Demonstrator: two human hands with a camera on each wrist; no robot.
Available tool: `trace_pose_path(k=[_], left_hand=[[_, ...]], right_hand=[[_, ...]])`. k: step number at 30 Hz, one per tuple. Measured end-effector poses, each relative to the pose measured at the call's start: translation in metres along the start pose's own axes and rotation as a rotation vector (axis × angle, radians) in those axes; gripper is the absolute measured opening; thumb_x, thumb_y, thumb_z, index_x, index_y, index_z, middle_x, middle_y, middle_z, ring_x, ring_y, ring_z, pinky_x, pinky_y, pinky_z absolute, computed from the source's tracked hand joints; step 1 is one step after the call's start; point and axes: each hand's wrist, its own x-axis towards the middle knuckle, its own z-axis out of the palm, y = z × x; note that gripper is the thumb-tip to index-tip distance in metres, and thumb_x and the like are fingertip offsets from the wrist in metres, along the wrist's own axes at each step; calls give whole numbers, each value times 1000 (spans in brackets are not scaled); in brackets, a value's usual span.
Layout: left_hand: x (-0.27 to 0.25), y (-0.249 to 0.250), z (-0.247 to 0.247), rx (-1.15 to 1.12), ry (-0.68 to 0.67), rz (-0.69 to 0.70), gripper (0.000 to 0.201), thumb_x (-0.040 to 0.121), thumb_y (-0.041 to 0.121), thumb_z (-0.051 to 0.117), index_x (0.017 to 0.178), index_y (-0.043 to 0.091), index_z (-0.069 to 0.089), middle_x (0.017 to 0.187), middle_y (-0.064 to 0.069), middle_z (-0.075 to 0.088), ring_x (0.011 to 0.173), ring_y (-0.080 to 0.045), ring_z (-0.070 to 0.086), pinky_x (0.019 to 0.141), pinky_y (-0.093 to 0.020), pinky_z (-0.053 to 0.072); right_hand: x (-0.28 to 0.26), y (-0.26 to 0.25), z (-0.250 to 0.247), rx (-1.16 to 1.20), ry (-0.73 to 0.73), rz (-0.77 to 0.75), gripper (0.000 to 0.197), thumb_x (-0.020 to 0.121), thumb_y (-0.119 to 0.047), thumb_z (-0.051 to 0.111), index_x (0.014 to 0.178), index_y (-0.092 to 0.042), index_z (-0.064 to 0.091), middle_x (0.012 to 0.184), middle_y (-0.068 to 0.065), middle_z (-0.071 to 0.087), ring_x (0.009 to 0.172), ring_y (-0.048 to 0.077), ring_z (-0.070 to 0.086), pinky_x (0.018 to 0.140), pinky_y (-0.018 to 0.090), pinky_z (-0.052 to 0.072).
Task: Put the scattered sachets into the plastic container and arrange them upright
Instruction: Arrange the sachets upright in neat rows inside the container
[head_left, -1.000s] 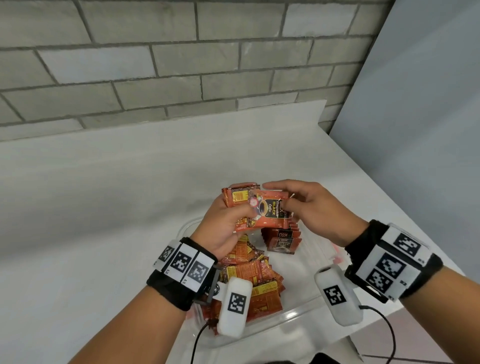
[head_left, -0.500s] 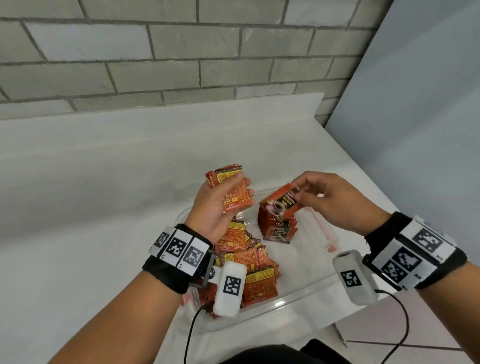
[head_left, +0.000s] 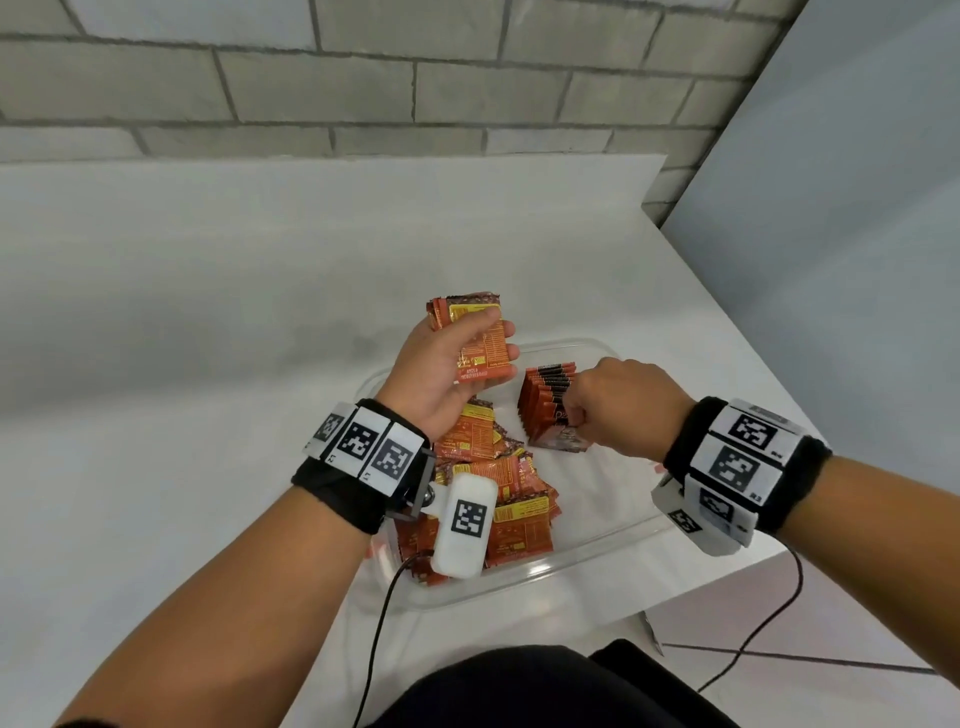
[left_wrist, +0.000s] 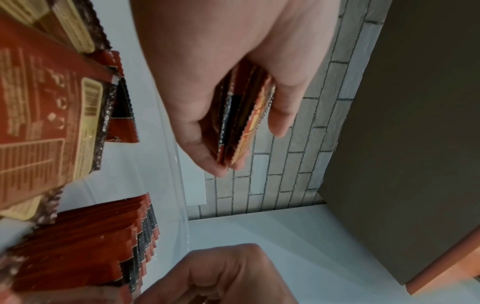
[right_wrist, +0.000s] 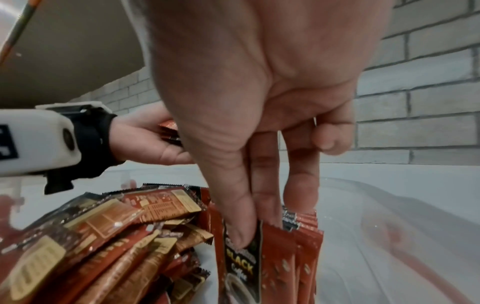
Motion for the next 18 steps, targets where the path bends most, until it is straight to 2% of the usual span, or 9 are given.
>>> trace_pose_path(k=[2,7,18], left_hand=[[1,0,0,6,-3,1,5,90,15,59,91,11,62,83,-7,68,71,-20,66,66,-34,56],[1,0,-1,8,-17,-3,6,90,14,60,93,10,63,83,-7,68,70,-19,67,67,-34,56],[2,-2,-2,34,-26,-10,8,90,14,61,95,10,63,85,-8,69,72,-20,68,70,-36,57]], right_hand=[[2,-3,-1,-69,-7,3,16,87,-11,52,90,-16,66,82,4,53,67,24,49,46,22,24],[7,-5,-1,-147,-30,10,14,89,-9,49,92,-11,63,79,4,49,65,23,48,46,23,25],[11,-5,-3,-124,-65,11,11,87,-14,53,89,-10,63,80,4,53,67,24,50,46,22,26]])
